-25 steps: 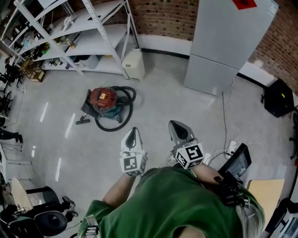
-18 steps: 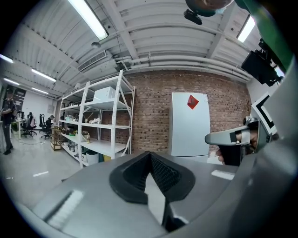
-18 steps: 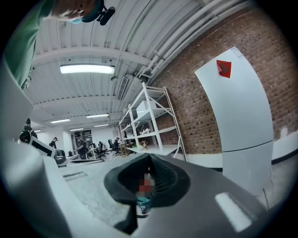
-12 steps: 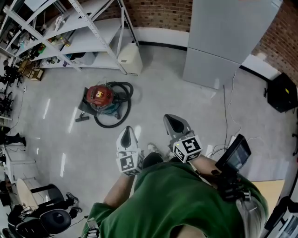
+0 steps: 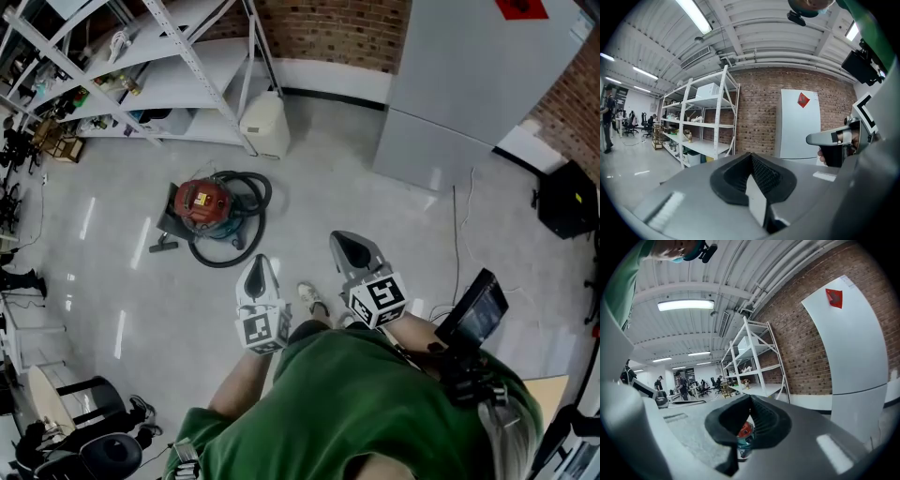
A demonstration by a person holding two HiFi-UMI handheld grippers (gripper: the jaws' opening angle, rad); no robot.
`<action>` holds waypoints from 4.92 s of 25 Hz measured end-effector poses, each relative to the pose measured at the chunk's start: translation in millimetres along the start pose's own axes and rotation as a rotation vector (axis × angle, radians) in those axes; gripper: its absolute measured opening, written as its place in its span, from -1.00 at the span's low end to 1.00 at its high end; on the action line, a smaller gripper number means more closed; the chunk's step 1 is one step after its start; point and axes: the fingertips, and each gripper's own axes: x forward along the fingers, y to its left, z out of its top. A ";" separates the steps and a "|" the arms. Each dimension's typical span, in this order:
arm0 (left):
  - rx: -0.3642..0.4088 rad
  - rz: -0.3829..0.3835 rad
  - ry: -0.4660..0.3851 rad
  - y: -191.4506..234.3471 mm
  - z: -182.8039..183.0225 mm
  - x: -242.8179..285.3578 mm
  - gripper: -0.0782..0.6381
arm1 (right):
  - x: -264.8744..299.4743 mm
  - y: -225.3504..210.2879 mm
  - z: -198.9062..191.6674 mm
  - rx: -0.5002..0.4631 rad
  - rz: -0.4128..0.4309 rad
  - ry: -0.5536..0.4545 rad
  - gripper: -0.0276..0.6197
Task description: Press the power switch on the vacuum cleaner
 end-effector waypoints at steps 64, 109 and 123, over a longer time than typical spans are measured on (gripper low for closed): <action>-0.134 0.786 -0.043 435.2 9.5 217.6 -0.76 | 593.1 139.9 0.8 -0.103 0.772 0.191 -0.91; -0.373 0.779 0.527 477.8 -271.3 297.9 -0.76 | 702.3 121.5 -272.7 -0.220 0.816 0.716 -0.90; -0.406 0.737 0.597 493.6 -359.6 323.7 -0.76 | 716.5 107.4 -372.4 -0.261 0.805 0.820 -0.90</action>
